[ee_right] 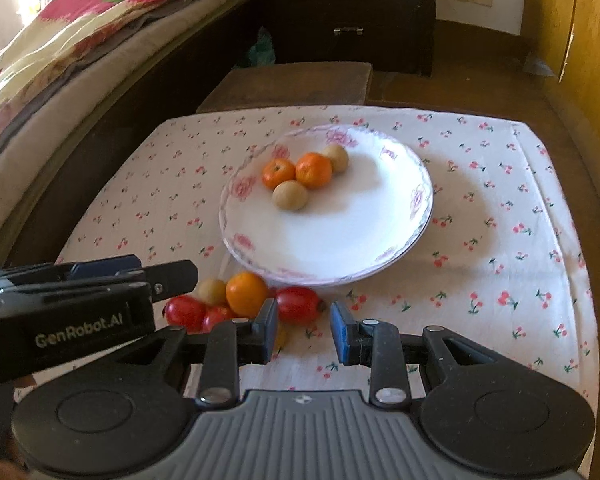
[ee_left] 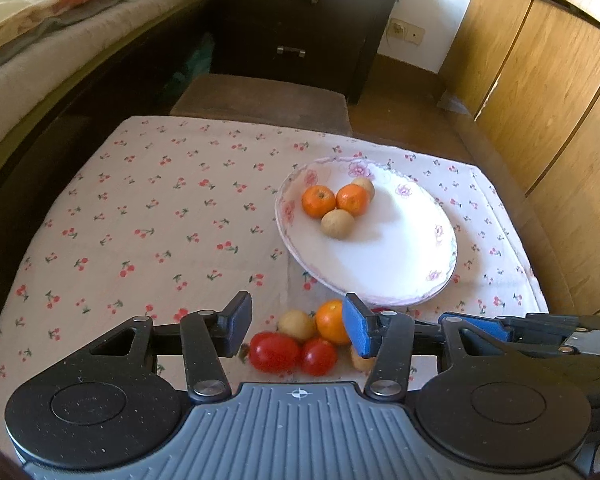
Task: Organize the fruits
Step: 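Move both tools back from the bowl toward the fruit pile, then lower the right tool onto a red tomato and close its fingers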
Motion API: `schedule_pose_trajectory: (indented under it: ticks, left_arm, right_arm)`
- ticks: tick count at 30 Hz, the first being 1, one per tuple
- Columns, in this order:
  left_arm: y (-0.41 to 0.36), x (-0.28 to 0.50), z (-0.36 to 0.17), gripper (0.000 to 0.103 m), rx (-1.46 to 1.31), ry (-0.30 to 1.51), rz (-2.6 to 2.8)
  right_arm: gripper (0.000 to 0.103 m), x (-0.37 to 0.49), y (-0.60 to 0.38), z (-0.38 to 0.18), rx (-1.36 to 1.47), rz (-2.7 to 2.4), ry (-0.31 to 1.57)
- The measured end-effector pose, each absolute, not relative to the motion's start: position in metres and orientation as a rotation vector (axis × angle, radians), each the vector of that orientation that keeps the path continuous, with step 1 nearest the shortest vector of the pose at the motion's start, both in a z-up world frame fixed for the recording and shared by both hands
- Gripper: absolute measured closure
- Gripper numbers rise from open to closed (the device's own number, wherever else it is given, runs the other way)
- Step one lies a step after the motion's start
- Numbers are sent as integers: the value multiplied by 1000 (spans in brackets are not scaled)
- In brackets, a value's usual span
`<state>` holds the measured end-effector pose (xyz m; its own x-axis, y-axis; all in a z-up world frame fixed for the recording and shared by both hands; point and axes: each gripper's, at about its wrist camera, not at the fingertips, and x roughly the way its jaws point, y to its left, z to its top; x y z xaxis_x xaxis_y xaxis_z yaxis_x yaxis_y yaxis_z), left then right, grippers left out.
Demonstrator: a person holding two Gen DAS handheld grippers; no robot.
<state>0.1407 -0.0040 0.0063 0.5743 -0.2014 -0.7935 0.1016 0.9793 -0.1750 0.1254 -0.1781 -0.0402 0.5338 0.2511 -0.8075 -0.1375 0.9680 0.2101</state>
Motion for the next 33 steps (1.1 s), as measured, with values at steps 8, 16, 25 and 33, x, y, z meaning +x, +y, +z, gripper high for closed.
schedule_pose_trajectory:
  ticks: [8, 16, 25, 33]
  left_arm:
    - [9, 139, 4, 44, -139, 959, -168]
    - [13, 141, 2, 43, -149, 967, -175]
    - [17, 142, 0, 42, -155, 980, -174]
    - [16, 143, -5, 42, -158, 998, -177]
  right_arm:
    - [73, 131, -175, -50, 160, 232, 1010]
    - [72, 141, -164, -62, 160, 227, 1024]
    - [68, 152, -163, -68, 158, 208, 1018]
    - [66, 155, -161, -78, 186, 224, 1035]
